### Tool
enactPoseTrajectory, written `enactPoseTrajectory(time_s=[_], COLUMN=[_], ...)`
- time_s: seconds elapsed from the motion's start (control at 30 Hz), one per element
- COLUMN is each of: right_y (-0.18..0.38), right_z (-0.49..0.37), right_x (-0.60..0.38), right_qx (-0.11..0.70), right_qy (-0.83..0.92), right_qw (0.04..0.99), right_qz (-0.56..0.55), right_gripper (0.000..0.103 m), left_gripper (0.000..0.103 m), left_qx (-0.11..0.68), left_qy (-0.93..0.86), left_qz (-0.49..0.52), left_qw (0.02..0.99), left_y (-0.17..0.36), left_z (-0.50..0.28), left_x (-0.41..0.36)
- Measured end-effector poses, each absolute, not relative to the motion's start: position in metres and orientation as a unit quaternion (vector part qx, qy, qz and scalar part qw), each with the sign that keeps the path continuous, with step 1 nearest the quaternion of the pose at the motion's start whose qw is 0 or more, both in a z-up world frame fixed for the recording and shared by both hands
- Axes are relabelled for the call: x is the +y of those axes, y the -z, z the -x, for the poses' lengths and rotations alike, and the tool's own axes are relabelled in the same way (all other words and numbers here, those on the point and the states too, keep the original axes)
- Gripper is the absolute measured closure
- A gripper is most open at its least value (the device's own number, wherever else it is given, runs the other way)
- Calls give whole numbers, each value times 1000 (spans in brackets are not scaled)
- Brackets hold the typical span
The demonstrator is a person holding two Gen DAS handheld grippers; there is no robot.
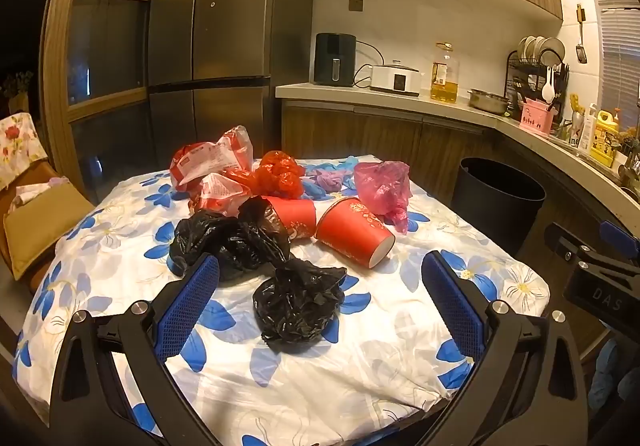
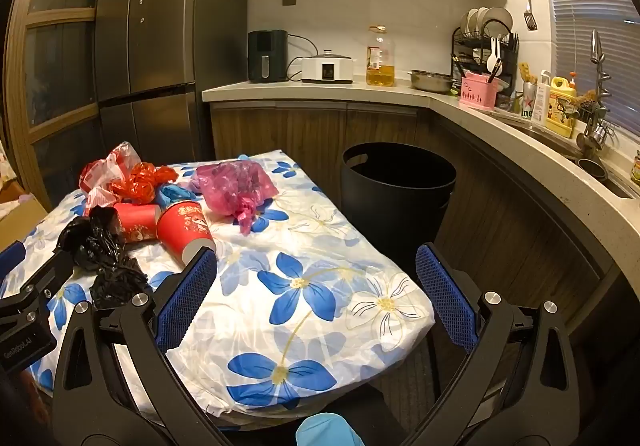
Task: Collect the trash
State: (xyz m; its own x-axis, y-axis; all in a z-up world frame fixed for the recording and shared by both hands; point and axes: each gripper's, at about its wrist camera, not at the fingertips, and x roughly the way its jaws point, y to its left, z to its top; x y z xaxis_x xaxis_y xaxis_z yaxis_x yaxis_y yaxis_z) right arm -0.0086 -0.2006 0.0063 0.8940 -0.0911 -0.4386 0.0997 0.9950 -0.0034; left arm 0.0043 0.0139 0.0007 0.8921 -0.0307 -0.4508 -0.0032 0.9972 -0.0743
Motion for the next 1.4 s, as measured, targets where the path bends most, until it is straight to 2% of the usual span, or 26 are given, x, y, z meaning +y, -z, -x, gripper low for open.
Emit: enactPoseTrajectory(time_s=[1.4], right_y=[-8], right_z=[7], right_x=[-201], right_qx=[224], right_qy=[50], right_qw=[973], right_qz=[-9], right_gripper=[5], left_gripper=[5], left_qx=[226], left_qy=[-3], left_qz=[22], left_qw=[974], left_y=[0], left_z=[3], left_x=[-4])
